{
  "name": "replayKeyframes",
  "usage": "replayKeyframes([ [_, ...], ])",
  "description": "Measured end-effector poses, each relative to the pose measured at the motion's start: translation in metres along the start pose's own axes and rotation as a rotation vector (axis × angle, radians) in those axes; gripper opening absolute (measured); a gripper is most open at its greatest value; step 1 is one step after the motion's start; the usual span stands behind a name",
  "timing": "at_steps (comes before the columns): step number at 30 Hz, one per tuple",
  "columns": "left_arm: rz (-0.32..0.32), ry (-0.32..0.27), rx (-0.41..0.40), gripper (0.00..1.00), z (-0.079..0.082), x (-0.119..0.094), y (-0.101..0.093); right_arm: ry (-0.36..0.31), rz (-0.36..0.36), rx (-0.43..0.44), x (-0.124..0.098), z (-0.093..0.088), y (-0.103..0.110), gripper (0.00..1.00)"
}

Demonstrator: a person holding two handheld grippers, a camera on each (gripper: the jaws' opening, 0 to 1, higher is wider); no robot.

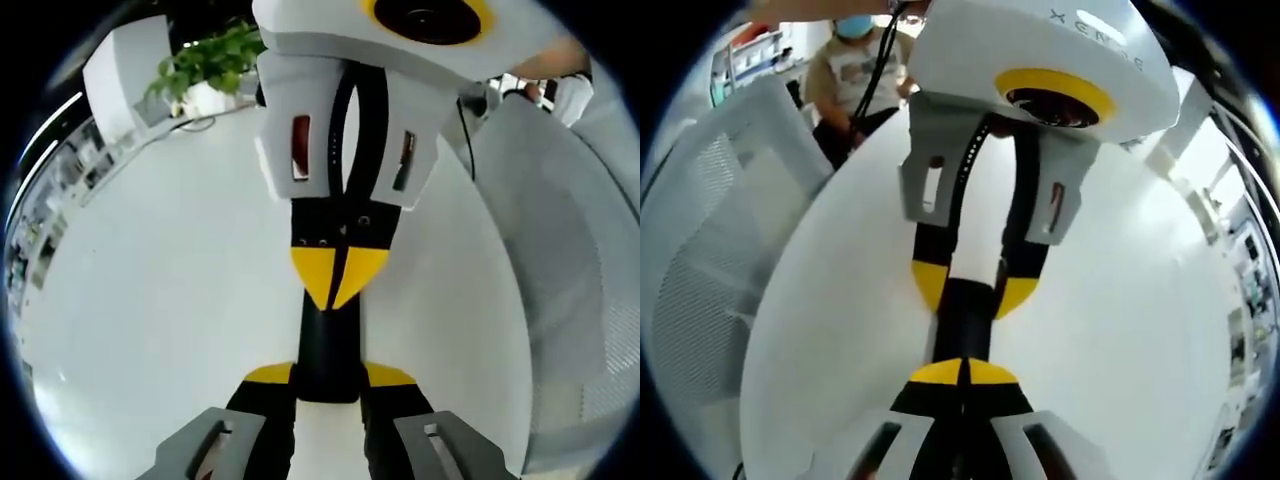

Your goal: Press the specified remote control buttons in sequence, fully releasing each button before pressing the next.

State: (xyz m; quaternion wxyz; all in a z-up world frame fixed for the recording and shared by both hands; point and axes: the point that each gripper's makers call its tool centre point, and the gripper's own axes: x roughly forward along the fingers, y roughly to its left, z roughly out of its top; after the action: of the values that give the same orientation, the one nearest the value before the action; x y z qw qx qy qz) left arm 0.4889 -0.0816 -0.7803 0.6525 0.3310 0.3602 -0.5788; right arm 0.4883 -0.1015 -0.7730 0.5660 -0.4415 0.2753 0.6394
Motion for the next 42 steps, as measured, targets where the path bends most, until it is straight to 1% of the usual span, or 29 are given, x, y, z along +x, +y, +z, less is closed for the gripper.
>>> replayKeyframes([
  [10, 0.0, 0.005, 0.001, 0.24, 0.0, 0.0, 0.0, 0.015, -0.008, -0.031, 0.0, 0.0, -0.001, 0.0],
  [17, 0.003, 0.002, -0.001, 0.24, 0.0, 0.0, 0.0, 0.003, -0.009, -0.009, -0.001, -0.001, -0.002, 0.0],
  [22, 0.003, 0.003, 0.0, 0.24, 0.0, 0.0, 0.0, 0.006, -0.011, -0.018, -0.001, -0.001, -0.002, 0.0],
  [27, 0.004, 0.002, -0.001, 0.24, 0.0, 0.0, 0.0, -0.026, -0.012, -0.007, -0.005, 0.005, 0.002, 0.0],
  [35, 0.004, -0.001, -0.001, 0.24, 0.0, 0.0, 0.0, -0.053, -0.049, 0.0, -0.015, 0.009, -0.002, 0.0],
  [42, 0.003, 0.0, 0.0, 0.24, 0.001, -0.001, -0.001, -0.065, -0.064, 0.02, -0.02, 0.007, -0.005, 0.0],
])
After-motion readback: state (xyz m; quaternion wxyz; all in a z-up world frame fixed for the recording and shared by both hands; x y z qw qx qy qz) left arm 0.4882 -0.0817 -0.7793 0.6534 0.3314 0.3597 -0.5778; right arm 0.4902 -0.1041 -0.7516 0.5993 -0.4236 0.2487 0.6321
